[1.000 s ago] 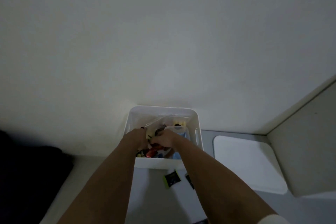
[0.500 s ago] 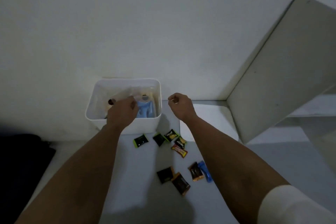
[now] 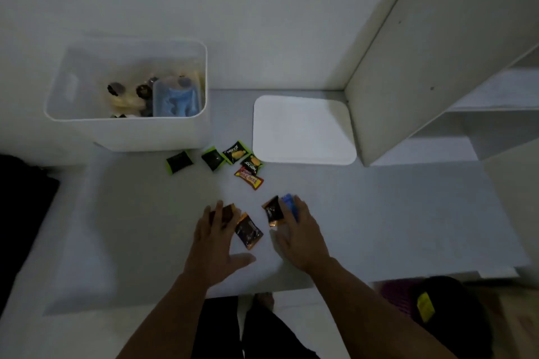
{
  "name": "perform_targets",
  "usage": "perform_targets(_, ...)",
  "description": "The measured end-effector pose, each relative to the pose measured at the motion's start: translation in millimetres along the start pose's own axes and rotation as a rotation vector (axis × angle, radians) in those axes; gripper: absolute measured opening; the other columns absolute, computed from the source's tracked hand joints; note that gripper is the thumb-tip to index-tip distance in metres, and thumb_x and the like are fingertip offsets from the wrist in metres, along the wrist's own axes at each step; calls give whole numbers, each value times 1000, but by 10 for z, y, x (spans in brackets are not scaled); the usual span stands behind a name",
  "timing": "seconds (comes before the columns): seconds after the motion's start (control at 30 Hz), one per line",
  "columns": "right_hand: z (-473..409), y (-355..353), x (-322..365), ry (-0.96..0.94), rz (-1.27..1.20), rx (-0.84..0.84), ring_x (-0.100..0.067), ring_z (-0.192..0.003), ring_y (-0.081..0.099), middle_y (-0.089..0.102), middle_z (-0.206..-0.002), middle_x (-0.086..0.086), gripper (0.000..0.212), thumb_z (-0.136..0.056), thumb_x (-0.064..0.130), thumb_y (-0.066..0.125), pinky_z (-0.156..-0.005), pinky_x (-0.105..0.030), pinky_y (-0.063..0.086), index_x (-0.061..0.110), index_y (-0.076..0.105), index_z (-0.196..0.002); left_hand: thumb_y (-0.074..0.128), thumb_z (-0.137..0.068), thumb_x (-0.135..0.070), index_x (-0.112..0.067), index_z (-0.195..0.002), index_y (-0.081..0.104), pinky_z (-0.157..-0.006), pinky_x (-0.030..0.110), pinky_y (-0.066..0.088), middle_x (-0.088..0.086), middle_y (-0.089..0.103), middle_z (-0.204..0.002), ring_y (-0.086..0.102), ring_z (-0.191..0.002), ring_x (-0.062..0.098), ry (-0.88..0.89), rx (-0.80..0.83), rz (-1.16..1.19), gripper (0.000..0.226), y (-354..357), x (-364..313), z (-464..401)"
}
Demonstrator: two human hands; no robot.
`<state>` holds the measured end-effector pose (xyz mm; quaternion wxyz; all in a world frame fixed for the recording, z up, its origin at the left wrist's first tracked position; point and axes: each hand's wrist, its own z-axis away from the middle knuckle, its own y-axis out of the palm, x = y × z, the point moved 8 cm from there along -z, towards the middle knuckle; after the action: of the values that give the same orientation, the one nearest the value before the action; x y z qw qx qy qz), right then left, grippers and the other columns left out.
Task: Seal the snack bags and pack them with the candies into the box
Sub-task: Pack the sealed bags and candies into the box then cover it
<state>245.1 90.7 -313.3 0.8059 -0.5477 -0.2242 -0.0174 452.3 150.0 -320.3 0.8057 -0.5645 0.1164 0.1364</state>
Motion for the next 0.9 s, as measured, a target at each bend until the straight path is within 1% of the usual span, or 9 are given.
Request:
perform_targets(0.07,-46,120,59,1,70,-21,-36,-154,3,-1,-167,-10,73,-97,66,31,-120,-58,20,40,2,-158,36,-73,-95,-39,-159,8,-120,62,1,6,-11,-169,-11,-153,39,1,-59,-46,106,172,-103,-51)
perform_targets(0.13,-153,169,120,-13,167,-81,-37,-151,11,10,-166,-11,68,-96,67,33,-115,-58,23,43,14,-156,36,-81,-89,-38,-158,21,-120,62,1,10,8,-169,5,-153,43,-34,-145,-104,93,247,-128,-126)
perform_targets(0.2,-281,199,193,-85,234,-164,-36,-139,34,33,-158,-11,55,-97,61,41,-101,-50,38,40,39,-147,43,-88,-77,-35,-152,40,-117,59,18,13,30,-161,28,-145,44,-60,-251,-144,76,222,-122,-212)
perform_targets(0.27,-409,225,269,-202,221,-246,-33,-120,49,48,-146,-10,38,-99,47,49,-84,-41,46,33,56,-133,52,-93,-61,-31,-139,54,-102,54,35,12,45,-150,44,-130,40,-54,-341,-161,55,126,-110,-313)
perform_targets(0.43,-805,65,302,-252,102,-214,-21,-96,53,52,-116,0,22,-88,38,61,-48,-27,48,26,60,-106,59,-90,-28,-20,-106,60,-73,38,46,7,53,-119,51,-96,30,-30,-340,-98,18,-100,-2,-616)
perform_targets(0.57,-983,-172,256,-163,-104,-231,-14,-99,54,52,-112,7,21,-82,42,60,-57,-28,51,29,61,-99,72,-78,-15,-17,-94,56,-52,29,47,4,50,-108,52,-89,23,-74,-285,30,22,-256,162,-729)
perform_targets(0.67,-1085,-349,349,-147,-162,-295,-16,-99,54,52,-114,6,26,-85,42,55,-56,-29,51,26,63,-103,73,-77,-7,-15,-92,58,-45,25,42,5,51,-105,53,-87,23,-124,-372,76,23,-504,354,-791)
perform_targets(0.77,-1235,-486,577,-200,-184,-349,-19,-98,53,52,-118,3,22,-90,35,58,-59,-33,53,25,64,-109,72,-78,-2,-13,-95,60,-47,31,48,7,53,-108,55,-95,27,-159,-474,100,24,-788,571,-924)
perform_targets(0.9,-1513,-540,907,-264,-161,-387,-23,-103,52,52,-128,-1,31,-93,32,51,-78,-41,49,27,63,-121,67,-82,-8,-13,-103,62,-58,44,55,10,52,-112,54,-103,34,-185,-566,157,21,-1031,812,-1156)
